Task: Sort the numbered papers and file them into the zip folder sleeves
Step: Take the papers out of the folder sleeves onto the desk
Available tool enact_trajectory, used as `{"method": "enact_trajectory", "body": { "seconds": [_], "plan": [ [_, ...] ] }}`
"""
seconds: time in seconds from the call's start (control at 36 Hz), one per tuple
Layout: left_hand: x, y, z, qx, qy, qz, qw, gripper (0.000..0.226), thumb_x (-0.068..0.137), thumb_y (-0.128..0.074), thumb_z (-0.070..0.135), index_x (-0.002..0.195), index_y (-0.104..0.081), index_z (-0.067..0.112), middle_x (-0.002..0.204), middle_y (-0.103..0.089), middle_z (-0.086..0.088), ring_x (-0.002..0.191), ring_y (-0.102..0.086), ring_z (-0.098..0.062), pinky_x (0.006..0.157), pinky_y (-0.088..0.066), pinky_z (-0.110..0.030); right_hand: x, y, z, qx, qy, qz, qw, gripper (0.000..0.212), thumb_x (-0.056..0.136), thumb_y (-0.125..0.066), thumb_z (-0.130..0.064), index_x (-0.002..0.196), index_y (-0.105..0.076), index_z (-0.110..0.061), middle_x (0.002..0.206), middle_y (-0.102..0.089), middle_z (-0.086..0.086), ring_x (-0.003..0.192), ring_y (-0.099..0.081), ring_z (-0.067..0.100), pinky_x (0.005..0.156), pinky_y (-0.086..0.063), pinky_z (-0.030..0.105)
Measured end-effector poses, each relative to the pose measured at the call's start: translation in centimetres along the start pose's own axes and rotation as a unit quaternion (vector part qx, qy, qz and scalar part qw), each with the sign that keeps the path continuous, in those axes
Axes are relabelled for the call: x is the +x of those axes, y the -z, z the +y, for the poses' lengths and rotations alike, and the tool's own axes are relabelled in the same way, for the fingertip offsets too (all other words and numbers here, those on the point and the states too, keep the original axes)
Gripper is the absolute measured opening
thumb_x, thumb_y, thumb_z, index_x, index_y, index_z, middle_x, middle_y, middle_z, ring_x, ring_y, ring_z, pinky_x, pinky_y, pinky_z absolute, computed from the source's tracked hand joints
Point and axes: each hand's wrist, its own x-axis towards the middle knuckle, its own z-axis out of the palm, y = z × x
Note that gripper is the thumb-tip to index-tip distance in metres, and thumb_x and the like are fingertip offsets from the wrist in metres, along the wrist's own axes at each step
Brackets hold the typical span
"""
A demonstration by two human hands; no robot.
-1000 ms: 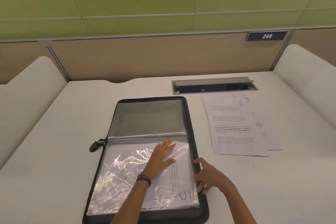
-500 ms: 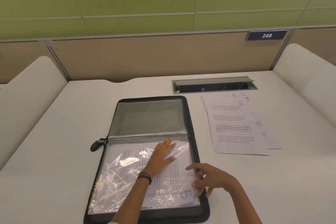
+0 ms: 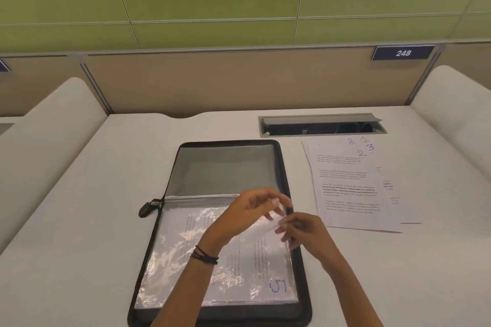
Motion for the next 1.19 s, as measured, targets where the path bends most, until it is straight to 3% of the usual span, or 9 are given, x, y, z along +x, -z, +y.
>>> {"method": "enact_trajectory", "body": {
  "seconds": [0.14,0.25,0.39,0.5,0.67,0.83,1.0,1.11,1.19],
  "plan": [
    [-0.6,0.8,-0.2,0.05,0.047,-0.196,0.978,0.027,0.1,-0.042,0.018,0.116,-0.06,0.005,0.118,-0.064,-0.012,0.098,-0.065,-0.012,0.081,-0.051,-0.02,0.7,0.1,-0.5,0.023,0.054,0.047,0.997,0.01,0.088,-0.06,-0.006,0.093,-0.068,-0.004,0.08,-0.073,0.001,0.072,-0.07,0.021,0.06,-0.057,0.028],
    [-0.3,1.2,-2.9,0.099,0.116,-0.225,0.962,0.033,0.101,-0.041,0.026,0.124,-0.057,0.009,0.128,-0.059,-0.008,0.11,-0.059,-0.012,0.092,-0.048,-0.022,1.3,0.0,-0.9,0.047,0.072,0.071,0.994,0.013,0.091,-0.055,-0.007,0.1,-0.065,-0.005,0.09,-0.074,-0.001,0.082,-0.07,0.018,0.062,-0.056,0.026],
    [-0.2,2.3,-7.2,0.151,0.165,-0.139,0.965,0.034,0.098,-0.046,0.032,0.13,-0.052,0.023,0.136,-0.052,0.005,0.115,-0.048,-0.005,0.093,-0.037,-0.012,2.4,0.0,-1.3,0.069,0.079,0.084,0.991,0.018,0.092,-0.053,-0.008,0.107,-0.064,-0.003,0.096,-0.073,0.002,0.086,-0.069,0.021,0.065,-0.057,0.028],
    [-0.3,3.4,-10.0,0.084,0.192,0.031,0.977,0.029,0.096,-0.052,0.026,0.124,-0.051,0.034,0.133,-0.051,0.007,0.104,-0.053,-0.002,0.081,-0.043,-0.006,3.1,0.1,-1.4,0.088,0.088,0.095,0.988,0.019,0.092,-0.053,-0.007,0.109,-0.064,-0.004,0.101,-0.072,0.001,0.091,-0.068,0.024,0.066,-0.057,0.029],
    [-0.5,4.5,-11.0,0.04,0.243,0.156,0.957,0.039,0.096,-0.048,0.041,0.133,-0.05,0.027,0.139,-0.046,0.006,0.125,-0.045,-0.013,0.094,-0.034,-0.021,4.0,0.1,-1.1,0.111,0.103,0.073,0.986,0.047,0.085,-0.063,-0.023,0.13,-0.049,-0.02,0.123,-0.061,-0.015,0.113,-0.059,0.012,0.086,-0.053,0.03],
    [1.2,5.3,-11.6,0.053,0.172,0.182,0.967,0.077,0.096,-0.053,0.027,0.146,0.004,0.041,0.157,-0.013,0.004,0.137,-0.029,-0.012,0.11,-0.03,-0.032,4.7,0.0,-0.2,0.087,0.083,0.06,0.991,0.073,0.079,-0.054,-0.037,0.145,-0.021,-0.037,0.144,-0.035,-0.023,0.126,-0.044,0.003,0.101,-0.033,0.029],
    [2.2,4.0,-13.3,0.067,0.15,0.183,0.969,0.083,0.095,-0.054,0.024,0.144,0.012,0.037,0.159,0.002,0.004,0.145,-0.011,-0.017,0.117,-0.02,-0.04,5.2,0.2,2.7,0.072,0.004,0.077,0.994,0.095,0.054,-0.064,-0.078,0.134,-0.041,-0.033,0.13,-0.049,-0.018,0.115,-0.053,0.005,0.087,-0.047,0.017],
    [2.9,2.4,-14.6,0.114,0.162,0.163,0.966,0.08,0.096,-0.053,0.03,0.149,0.007,0.029,0.159,-0.006,0.001,0.146,-0.01,-0.02,0.118,-0.015,-0.039,5.4,-0.1,5.6,0.064,-0.016,0.137,0.988,0.031,0.09,-0.059,-0.03,0.119,-0.057,-0.019,0.117,-0.06,-0.007,0.111,-0.057,0.017,0.08,-0.048,0.017],
    [3.1,0.9,-16.4,0.279,0.172,0.118,0.937,0.084,0.089,-0.031,0.068,0.15,0.007,0.025,0.159,0.008,0.0,0.146,0.01,-0.02,0.117,0.009,-0.04,5.4,-0.5,7.5,0.048,-0.034,0.152,0.987,0.019,0.092,-0.056,-0.013,0.11,-0.063,-0.016,0.108,-0.065,-0.004,0.105,-0.061,0.016,0.081,-0.049,0.02]
  ]
}}
